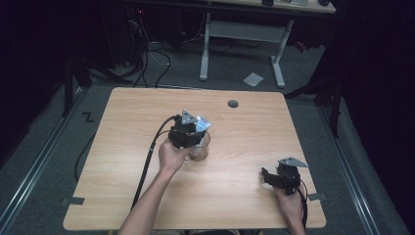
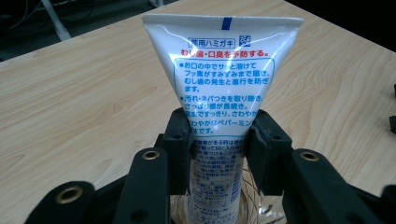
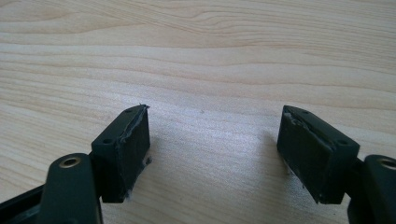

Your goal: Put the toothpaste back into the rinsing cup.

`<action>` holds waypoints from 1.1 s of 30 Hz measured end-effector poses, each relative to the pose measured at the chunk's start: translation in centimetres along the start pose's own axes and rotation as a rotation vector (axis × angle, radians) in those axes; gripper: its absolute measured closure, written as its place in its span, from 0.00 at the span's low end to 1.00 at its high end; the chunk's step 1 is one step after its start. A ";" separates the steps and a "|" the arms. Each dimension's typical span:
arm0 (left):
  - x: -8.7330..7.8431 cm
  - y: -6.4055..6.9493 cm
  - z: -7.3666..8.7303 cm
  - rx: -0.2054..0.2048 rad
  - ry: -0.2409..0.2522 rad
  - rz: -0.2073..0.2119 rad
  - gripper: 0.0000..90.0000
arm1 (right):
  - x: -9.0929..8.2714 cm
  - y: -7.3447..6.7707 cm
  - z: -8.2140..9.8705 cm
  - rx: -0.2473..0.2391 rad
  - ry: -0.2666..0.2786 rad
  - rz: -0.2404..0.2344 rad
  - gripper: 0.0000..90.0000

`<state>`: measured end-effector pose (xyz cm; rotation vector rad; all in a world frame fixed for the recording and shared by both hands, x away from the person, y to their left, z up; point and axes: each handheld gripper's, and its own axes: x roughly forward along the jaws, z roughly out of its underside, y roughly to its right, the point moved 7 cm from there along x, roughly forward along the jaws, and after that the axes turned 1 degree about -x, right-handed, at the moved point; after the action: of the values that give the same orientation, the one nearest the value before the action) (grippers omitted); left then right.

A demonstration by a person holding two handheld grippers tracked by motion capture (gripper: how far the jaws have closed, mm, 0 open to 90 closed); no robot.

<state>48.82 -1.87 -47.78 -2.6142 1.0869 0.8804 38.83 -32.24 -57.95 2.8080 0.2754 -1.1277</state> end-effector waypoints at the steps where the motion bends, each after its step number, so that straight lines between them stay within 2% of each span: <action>1: 0.0 0.0 0.0 0.000 0.001 0.000 0.71 | 0.0 0.0 0.0 0.000 0.000 0.001 0.28; 9: 0.3 -0.2 0.4 -0.014 -0.002 -0.001 0.70 | 0.0 0.0 0.0 -0.001 0.000 0.001 0.28; 21: 0.7 -0.3 0.9 -0.010 -0.019 -0.008 0.70 | 0.0 0.0 0.0 0.000 0.000 0.000 0.28; 33: 0.3 -0.4 1.2 -0.014 -0.013 -0.006 0.69 | 0.0 0.0 0.0 0.000 0.000 0.000 0.28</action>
<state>48.74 -1.39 -48.93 -2.6181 1.0726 0.9049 38.84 -32.24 -57.95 2.8077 0.2760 -1.1275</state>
